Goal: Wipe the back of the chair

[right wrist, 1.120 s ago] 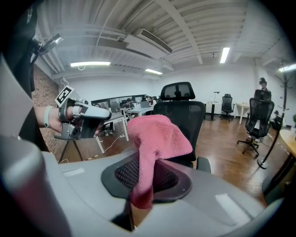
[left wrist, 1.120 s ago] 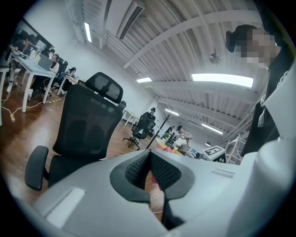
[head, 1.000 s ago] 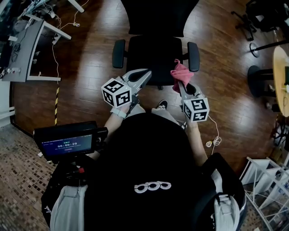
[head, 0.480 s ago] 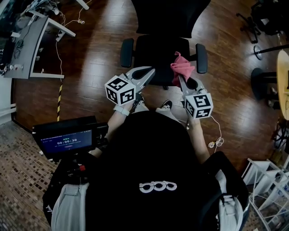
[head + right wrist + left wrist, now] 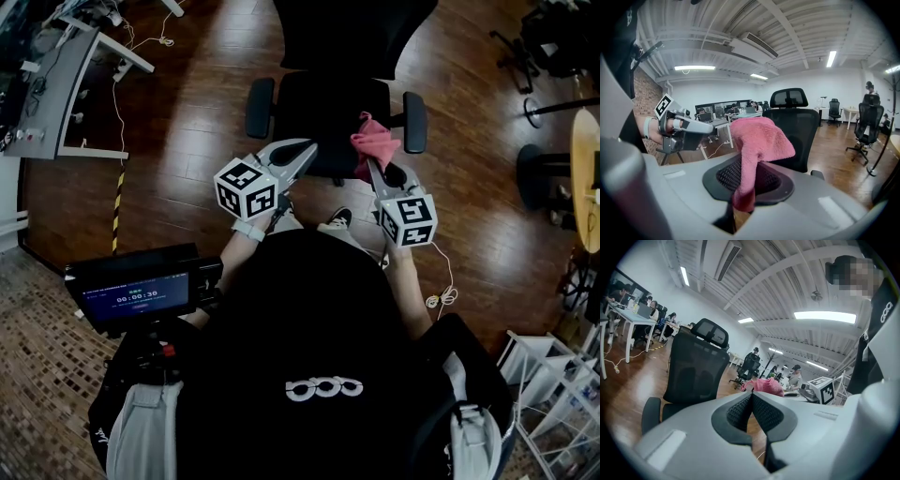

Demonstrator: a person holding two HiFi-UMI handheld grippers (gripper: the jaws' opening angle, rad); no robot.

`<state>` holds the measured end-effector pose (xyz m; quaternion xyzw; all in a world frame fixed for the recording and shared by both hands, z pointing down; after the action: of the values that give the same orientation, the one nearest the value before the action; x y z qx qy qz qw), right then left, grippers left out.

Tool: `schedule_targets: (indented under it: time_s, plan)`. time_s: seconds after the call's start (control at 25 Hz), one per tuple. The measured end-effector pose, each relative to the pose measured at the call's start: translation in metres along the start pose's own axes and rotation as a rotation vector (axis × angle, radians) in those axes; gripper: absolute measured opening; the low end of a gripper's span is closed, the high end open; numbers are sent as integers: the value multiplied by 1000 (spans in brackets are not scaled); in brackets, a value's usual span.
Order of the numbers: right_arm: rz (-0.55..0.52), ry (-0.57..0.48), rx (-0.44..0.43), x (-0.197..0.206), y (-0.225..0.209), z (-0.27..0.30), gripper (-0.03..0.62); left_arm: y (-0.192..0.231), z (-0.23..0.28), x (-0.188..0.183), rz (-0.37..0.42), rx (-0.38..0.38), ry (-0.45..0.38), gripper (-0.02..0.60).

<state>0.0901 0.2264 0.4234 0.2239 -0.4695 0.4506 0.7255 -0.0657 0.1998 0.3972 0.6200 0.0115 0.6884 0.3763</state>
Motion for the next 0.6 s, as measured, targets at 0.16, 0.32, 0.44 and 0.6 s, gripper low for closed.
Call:
schedule_targets:
  time_s: [0.16,0.32,0.44,0.6]
  plan:
    - [1,7,-8,0,0,1,44,1,-2,1,-7,-11,0,-9]
    - [1,9,-12,-1,0,1,44,1,-3,2,-14,-16,-1,-9]
    - [4,11,-14,-1,0,2,44,2,-4,3,-17,-18,-2,-9]
    - [11,11,-17,-1,1,3,43,3,-4,4,-20,-21,-1,-9]
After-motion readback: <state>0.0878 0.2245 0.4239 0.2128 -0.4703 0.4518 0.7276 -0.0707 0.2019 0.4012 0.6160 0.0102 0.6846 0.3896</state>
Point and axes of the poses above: the fingertips, and each gripper's own axes: z forward along the fingers, y to its left, x out of its underside, the point moved 3 cm from there along -z, backward along the fingers, and after that the axes turned 1 degree about y, right-handed, at the moved point
